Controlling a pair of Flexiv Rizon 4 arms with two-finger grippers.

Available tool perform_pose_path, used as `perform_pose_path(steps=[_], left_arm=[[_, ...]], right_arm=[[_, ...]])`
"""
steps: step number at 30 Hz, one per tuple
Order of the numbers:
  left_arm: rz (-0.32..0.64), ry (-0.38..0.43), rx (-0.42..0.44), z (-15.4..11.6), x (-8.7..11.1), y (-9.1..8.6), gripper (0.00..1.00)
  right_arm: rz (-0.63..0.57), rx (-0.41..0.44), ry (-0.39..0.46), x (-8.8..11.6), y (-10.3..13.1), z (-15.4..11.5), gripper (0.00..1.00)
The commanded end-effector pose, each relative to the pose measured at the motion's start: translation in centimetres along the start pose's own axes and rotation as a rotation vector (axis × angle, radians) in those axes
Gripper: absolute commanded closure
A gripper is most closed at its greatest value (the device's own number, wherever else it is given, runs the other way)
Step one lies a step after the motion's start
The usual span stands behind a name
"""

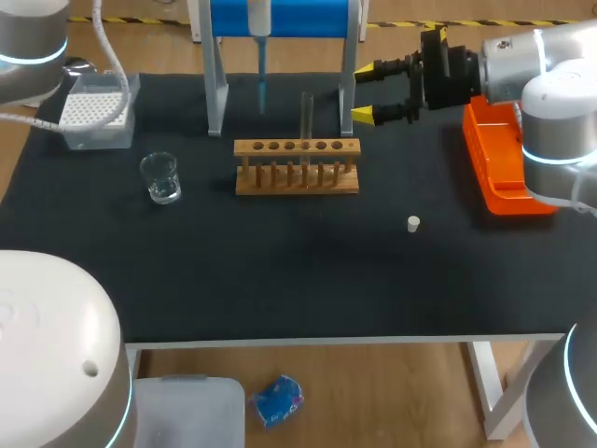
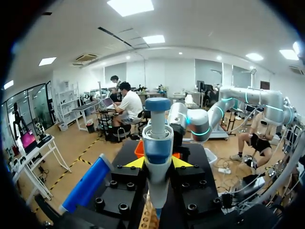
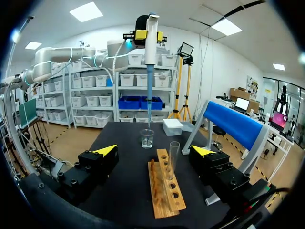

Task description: Invert the test tube, pick up the pipette, mount the tip to pipette, aspirate from beaker and dispense into the tube, eject the tip, return the pipette, and cap with the stopper.

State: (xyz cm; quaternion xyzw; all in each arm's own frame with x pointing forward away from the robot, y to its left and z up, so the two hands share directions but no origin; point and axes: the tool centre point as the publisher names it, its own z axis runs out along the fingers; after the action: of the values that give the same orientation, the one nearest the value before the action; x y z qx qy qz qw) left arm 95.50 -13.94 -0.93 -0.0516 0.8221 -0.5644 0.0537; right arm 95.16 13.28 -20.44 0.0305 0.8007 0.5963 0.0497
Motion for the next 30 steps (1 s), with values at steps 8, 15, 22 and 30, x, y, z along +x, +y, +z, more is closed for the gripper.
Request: perform_pose_path(steps=[8, 15, 22, 30], left_arm=[[0.0, 0.008, -0.003, -0.1, -0.2, -0.1, 1.0], [0.0, 0.008, -0.003, -0.1, -0.2, -0.1, 1.0], [0.023, 0.046, 0.006, 1.3, -0.9, -2.0, 1.0], [0.057, 0.079, 0.008, 4.3, -1.6, -3.9, 1.0]], right_arm=[[-0.001, 0.0, -0.001, 0.0, 0.0, 0.0, 0.0], [-0.001, 0.0, -0.001, 0.0, 0.0, 0.0, 0.0], [-0.001, 0.0, -0.001, 0.0, 0.0, 0.0, 0.0], [-0.001, 0.0, -0.001, 0.0, 0.0, 0.0, 0.0]])
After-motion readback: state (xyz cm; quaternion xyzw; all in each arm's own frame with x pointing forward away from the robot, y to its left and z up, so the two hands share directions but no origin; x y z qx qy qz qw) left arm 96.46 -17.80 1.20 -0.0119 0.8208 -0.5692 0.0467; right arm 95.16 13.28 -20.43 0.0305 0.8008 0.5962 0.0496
